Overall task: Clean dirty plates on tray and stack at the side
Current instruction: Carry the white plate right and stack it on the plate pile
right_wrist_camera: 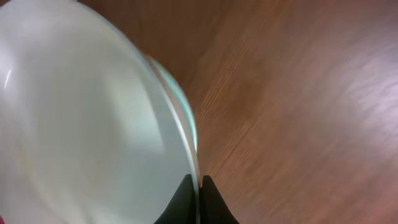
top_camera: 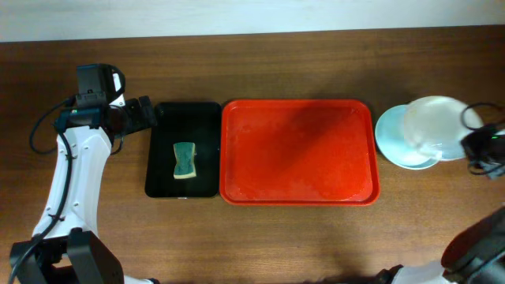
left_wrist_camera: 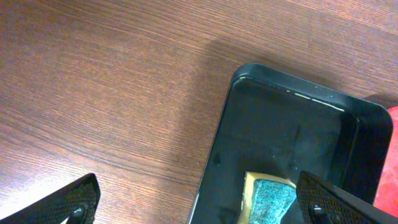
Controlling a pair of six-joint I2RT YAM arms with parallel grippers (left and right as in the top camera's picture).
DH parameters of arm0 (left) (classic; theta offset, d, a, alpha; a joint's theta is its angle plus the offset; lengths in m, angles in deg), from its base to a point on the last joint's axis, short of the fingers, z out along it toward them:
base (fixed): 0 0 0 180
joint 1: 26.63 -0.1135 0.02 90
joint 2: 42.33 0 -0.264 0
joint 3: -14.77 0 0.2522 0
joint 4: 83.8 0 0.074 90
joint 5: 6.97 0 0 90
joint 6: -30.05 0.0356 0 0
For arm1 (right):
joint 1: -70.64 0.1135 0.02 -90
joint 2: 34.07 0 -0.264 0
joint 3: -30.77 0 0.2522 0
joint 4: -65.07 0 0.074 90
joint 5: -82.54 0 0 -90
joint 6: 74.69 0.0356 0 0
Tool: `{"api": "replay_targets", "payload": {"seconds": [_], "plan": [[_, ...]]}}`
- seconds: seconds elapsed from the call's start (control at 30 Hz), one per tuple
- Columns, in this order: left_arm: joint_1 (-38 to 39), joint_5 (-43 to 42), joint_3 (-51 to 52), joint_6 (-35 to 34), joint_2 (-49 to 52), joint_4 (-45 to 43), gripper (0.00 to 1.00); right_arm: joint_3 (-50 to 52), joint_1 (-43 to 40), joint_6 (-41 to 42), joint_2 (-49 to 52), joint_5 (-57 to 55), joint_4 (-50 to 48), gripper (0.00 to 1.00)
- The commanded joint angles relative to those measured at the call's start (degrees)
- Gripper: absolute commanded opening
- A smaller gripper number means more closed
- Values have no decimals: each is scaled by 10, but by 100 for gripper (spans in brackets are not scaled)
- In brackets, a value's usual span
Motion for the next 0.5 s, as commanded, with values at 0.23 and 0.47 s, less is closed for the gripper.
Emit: {"api": "replay_targets", "payload": {"seconds": [0.23, 0.47], "plan": [[-1, 4, -6, 1, -2, 0, 99, 34, 49, -6, 30, 5, -27, 4], [-1, 4, -6, 1, -2, 0, 99, 34, 50, -6, 30, -41, -43, 4]]}}
